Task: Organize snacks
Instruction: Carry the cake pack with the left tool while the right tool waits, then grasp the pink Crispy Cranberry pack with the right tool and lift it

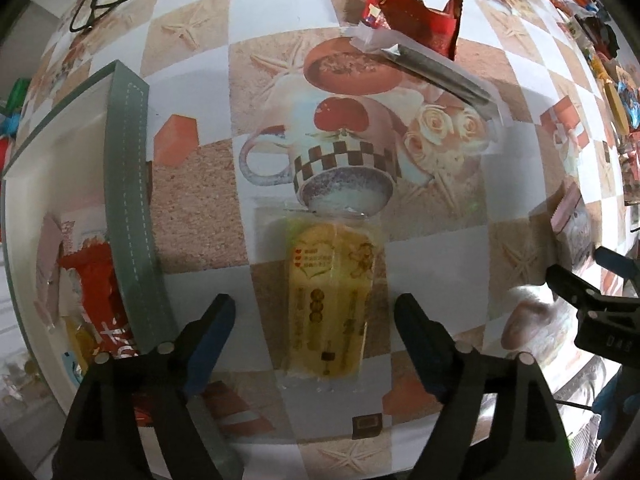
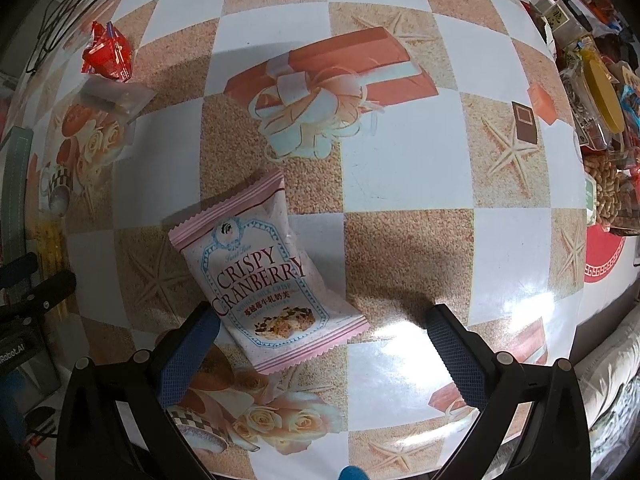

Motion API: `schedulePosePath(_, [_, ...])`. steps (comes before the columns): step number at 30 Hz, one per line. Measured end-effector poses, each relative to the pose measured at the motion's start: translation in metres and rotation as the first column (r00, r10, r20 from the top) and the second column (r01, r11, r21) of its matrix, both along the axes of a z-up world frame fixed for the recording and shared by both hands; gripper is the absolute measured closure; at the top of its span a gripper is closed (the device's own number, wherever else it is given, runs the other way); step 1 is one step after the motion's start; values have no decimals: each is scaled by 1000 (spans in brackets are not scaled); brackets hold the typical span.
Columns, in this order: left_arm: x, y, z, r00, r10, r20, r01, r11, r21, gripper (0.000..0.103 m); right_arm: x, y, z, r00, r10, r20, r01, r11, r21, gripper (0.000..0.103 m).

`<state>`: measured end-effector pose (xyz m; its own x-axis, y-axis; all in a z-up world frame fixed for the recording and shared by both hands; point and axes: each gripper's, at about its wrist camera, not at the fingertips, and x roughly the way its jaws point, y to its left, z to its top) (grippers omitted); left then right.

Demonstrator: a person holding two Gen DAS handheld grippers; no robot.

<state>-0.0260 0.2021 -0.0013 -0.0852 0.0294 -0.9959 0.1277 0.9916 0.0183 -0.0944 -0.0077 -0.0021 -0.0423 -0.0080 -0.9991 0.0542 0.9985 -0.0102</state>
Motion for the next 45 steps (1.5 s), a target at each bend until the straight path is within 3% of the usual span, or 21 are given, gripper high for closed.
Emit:
schedulePosePath(3, [1,-6,-9,999,-13,-31,14,1000,8,1,3,-1,-2,1000,1,-7,0,1000,1,0])
schedulePosePath(4, [3,-9,-20,999,-11,-36,11,1000,9,0,4,-2,-2,1000,1,-5,-1,1000,2,0])
schedulePosePath(28, [-2,-8,-19,1000,-4,2,4,1000,4,0,18,-3,-9,998,10,-70,-10,1000,6,0])
schedulePosePath(35, [5,-8,-21,1000,-3,-24,3,1000,11,0,31,7,-11,993,73,-95,-75,997,-14,1])
schedulePosePath(38, [6,-10,-19,999,-11,-32,11,1000,7,7,37,15,-7,992,93,-85,-93,996,-3,11])
schedulePosePath(41, [5,-16,-11,999,-33,-17,33,999,4,22,42,22,-2,990,117,-73,-118,993,-2,24])
schedulePosePath(44, [3,-22,-4,999,-52,10,52,999,-3,47,46,26,4,990,133,-50,-133,991,0,53])
schedulePosePath(45, [2,-23,-2,998,-57,15,57,998,-4,61,48,28,7,990,136,-43,-136,991,2,60])
